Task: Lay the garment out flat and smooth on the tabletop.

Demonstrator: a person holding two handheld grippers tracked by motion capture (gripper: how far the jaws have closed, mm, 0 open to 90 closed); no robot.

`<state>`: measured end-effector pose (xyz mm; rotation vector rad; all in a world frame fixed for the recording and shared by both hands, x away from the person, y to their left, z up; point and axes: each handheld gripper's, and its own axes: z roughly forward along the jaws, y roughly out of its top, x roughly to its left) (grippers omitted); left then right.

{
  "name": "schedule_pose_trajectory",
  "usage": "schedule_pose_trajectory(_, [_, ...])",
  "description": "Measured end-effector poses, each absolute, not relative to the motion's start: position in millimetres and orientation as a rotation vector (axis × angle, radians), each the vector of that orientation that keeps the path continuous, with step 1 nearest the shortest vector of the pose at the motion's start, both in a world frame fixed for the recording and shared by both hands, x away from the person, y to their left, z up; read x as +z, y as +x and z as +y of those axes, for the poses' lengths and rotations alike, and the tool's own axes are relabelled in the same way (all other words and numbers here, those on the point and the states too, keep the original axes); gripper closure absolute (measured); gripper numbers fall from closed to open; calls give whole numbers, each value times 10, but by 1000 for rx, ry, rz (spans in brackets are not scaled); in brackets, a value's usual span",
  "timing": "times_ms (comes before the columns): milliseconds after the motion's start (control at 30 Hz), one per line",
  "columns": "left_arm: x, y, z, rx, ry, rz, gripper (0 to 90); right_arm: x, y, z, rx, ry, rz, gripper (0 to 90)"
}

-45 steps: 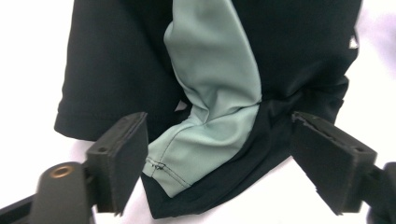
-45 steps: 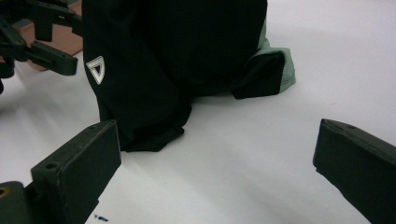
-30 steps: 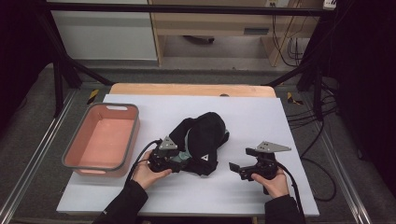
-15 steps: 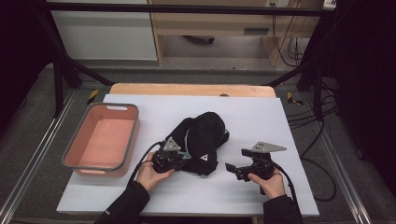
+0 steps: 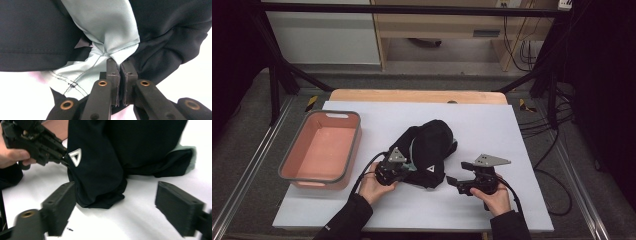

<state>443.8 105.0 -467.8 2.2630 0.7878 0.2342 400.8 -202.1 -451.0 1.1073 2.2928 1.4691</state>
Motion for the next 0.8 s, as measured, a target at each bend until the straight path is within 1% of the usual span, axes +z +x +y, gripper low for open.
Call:
schedule_pose_trajectory(33, [-4664,4437,1061,231,2265,789,864,-4517,4006,-2003,1472,1103,2310,254])
schedule_pose_trajectory(300, [-4538,4432,1131,234,2249,785,868,-4571,3993,-1822,1450,1080,2371,289])
schedule_pose_trajectory(433, [-4498,4434,1161,244,2243,785,869,-4597,3980,-1721,1437,1061,2388,336])
schedule_pose_trajectory(467, [-4490,4434,1165,248,2239,786,870,-4605,3979,-1704,1438,1060,2384,352])
schedule_pose_trajectory(500, [-4473,4432,1173,250,2237,781,872,-4620,3976,-1677,1440,1055,2376,402])
schedule_pose_trajectory(533, [-4458,4431,1183,255,2233,780,872,-4620,3976,-1677,1440,1055,2376,402])
schedule_pose_trajectory(567, [-4441,4428,1193,254,2227,780,873,-4635,3976,-1656,1443,1047,2364,447])
schedule_pose_trajectory(733, [-4365,4429,1254,257,2207,781,874,-4675,3990,-1616,1419,1037,2365,484])
schedule_pose_trajectory(800, [-4342,4431,1271,259,2201,786,875,-4690,3997,-1592,1404,1028,2363,527])
